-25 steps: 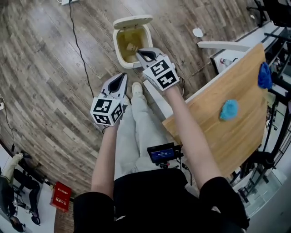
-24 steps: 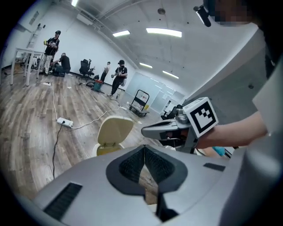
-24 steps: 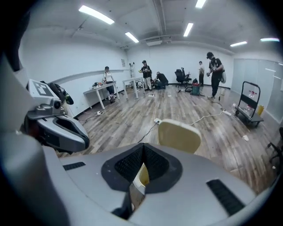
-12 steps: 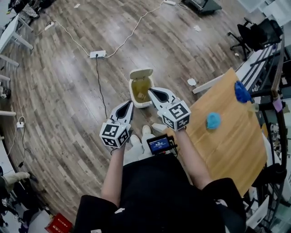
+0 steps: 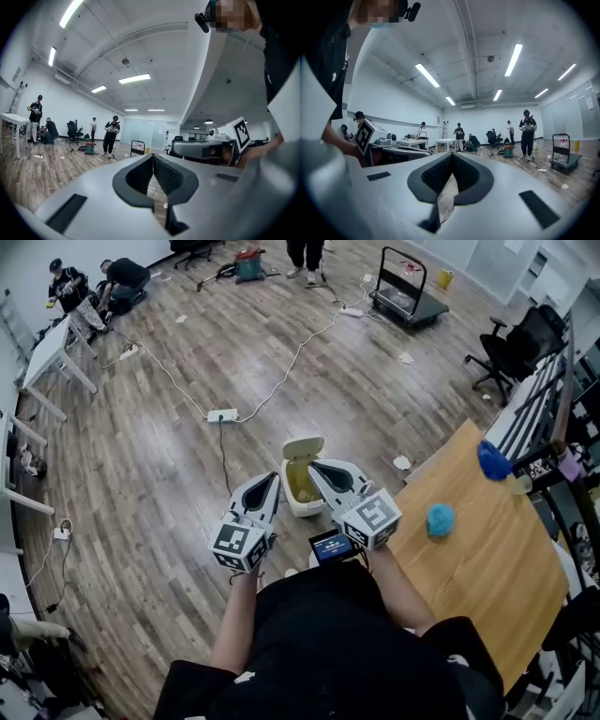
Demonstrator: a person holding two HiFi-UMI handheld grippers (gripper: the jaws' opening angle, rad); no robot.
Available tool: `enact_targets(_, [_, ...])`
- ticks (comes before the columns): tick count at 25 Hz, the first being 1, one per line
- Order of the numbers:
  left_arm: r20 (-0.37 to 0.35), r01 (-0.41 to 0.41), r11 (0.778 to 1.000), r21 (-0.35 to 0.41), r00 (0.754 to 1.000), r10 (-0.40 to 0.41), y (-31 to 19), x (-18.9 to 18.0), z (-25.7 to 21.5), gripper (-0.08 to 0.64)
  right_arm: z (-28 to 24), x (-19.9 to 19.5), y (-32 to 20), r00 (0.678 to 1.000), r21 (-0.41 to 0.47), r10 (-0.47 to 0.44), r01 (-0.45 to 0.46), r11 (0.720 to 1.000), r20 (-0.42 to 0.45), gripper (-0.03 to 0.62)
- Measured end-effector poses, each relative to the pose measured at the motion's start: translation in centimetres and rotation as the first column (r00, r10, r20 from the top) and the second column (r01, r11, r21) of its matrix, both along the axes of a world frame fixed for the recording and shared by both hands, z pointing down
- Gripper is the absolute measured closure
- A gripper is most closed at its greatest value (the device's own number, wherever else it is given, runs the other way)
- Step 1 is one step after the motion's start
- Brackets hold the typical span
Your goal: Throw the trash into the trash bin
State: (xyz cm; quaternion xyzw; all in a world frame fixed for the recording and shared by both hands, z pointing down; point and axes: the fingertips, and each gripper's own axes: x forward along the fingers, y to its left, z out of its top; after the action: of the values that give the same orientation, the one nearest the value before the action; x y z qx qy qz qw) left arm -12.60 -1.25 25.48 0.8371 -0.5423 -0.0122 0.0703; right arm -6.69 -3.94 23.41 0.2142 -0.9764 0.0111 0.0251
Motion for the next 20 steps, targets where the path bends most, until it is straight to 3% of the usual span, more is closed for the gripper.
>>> enact_targets(8, [-0.009,-0.060,0.998,0.018,0.998,0.060,-0.3,1.8,-0.8,0.551,-0.3,-0.2,0.3,1.000,-0.004,0.002,-0.002,1.000,0.010,0.595])
enact_targets(20, [-0.008,-0.065,0.998,0.022,0.998,0.066,-0.6,1.9,-0.7,0.551,-0.1,0.6,-0.7,1.000,-0.017,0.026,-0.026,1.000,-0.001,0.595])
